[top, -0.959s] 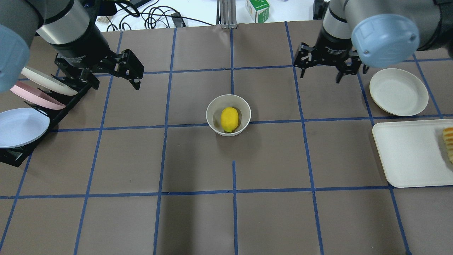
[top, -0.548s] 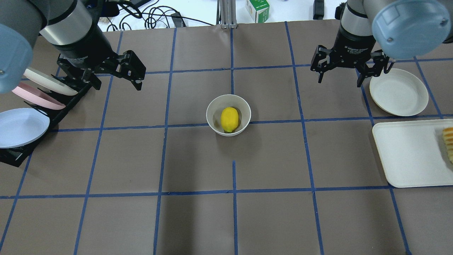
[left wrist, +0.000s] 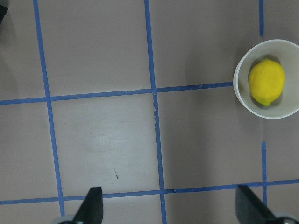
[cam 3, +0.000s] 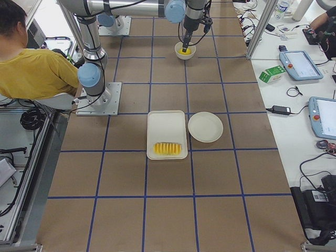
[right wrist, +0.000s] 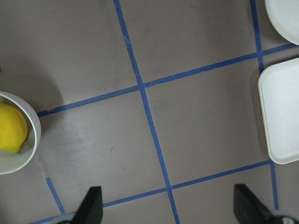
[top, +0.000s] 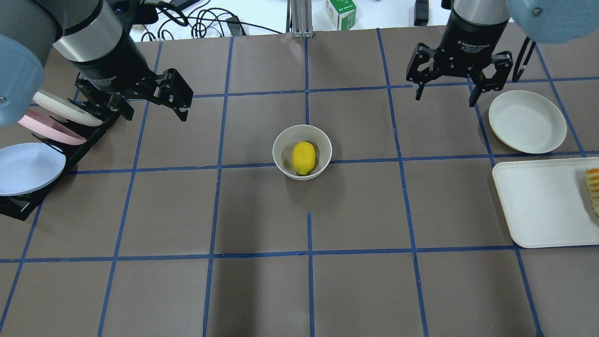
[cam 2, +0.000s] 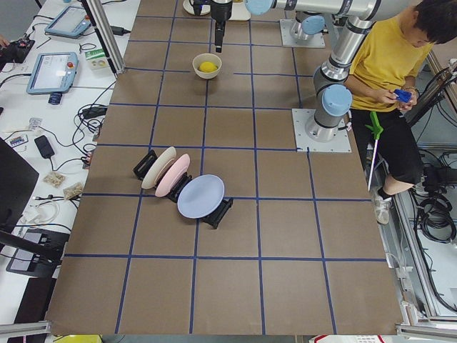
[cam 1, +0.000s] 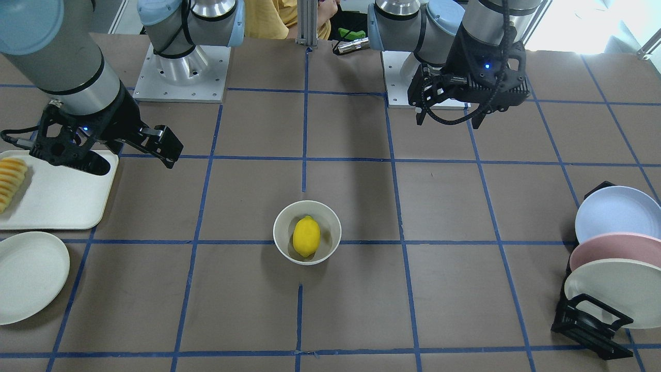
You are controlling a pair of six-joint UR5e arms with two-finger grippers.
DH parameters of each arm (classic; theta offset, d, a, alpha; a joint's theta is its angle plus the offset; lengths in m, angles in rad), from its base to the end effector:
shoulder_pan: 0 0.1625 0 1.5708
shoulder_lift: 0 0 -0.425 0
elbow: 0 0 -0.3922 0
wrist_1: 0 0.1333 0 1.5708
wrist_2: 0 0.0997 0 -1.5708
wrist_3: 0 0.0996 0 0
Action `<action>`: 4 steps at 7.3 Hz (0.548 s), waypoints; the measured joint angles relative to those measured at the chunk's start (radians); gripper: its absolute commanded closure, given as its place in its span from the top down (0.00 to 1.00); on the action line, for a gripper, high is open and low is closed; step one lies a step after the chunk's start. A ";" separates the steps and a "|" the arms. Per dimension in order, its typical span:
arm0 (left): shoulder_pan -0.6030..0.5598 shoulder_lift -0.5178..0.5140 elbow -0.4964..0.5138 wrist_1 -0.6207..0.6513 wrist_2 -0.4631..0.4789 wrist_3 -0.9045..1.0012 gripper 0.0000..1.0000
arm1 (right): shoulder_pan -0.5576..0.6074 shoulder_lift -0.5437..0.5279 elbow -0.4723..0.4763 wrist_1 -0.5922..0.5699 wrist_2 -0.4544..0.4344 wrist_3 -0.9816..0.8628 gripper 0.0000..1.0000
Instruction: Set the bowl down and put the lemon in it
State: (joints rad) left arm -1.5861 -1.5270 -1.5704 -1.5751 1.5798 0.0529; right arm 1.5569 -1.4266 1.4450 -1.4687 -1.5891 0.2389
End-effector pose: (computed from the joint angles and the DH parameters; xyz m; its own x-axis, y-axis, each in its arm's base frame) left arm -0.1397 -0.4747 0.5089 -0.9976 0.0677 -0.0111 0.0681 0.9969 -0.0393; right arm 0.1240 -0.5420 0.4650 -0.9681 0.2463 0.0461 0.2500 0.9617 0.1125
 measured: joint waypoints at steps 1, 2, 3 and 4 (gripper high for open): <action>0.000 0.000 0.001 0.001 0.004 0.001 1.00 | 0.007 -0.001 -0.003 0.004 0.002 -0.001 1.00; 0.000 0.001 0.003 0.003 0.011 0.002 1.00 | 0.019 0.000 -0.004 0.002 0.003 0.000 1.00; 0.000 0.001 0.003 0.005 0.013 0.002 1.00 | 0.030 0.002 -0.004 -0.003 0.003 0.001 1.00; 0.000 0.001 0.001 0.006 0.014 0.003 1.00 | 0.037 0.003 -0.004 -0.006 0.003 0.003 1.00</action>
State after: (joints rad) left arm -1.5861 -1.5259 -1.5696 -1.5694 1.5937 0.0556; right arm 1.5943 -1.4236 1.4413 -1.4743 -1.5862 0.2416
